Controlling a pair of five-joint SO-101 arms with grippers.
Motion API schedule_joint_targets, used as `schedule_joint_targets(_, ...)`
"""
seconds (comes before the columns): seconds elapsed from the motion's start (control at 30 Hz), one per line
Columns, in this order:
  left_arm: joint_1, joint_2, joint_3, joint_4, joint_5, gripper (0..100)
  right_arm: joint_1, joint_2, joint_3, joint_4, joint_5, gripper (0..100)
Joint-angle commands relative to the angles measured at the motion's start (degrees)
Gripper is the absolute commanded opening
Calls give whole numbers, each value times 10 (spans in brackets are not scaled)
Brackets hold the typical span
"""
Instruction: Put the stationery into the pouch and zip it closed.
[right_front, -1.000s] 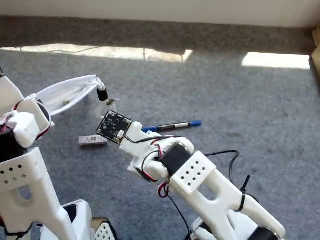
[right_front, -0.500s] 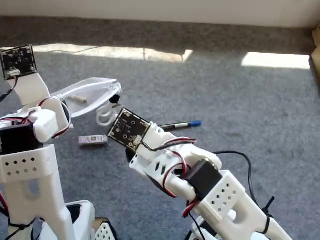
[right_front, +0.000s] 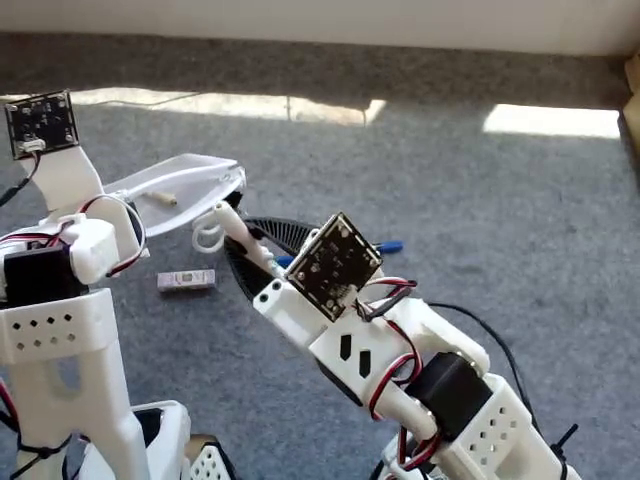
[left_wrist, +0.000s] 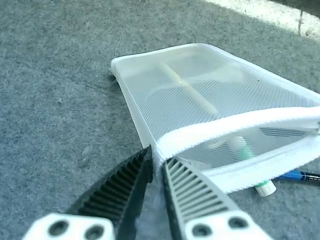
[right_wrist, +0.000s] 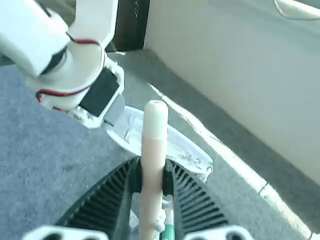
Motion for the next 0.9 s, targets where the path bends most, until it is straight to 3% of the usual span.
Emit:
schedule_joint_targets(0.0,19,2,-13,-2,-4,7,-6,-18,-3,-60,-6,5)
schedule_joint_targets(0.43,115,2,-105,15,11,7,-7,-19,-14,-126,-6,5)
schedule_joint_targets(0.87,111,4,-73,10,16,7,-6,-9,0,-366,-7,5)
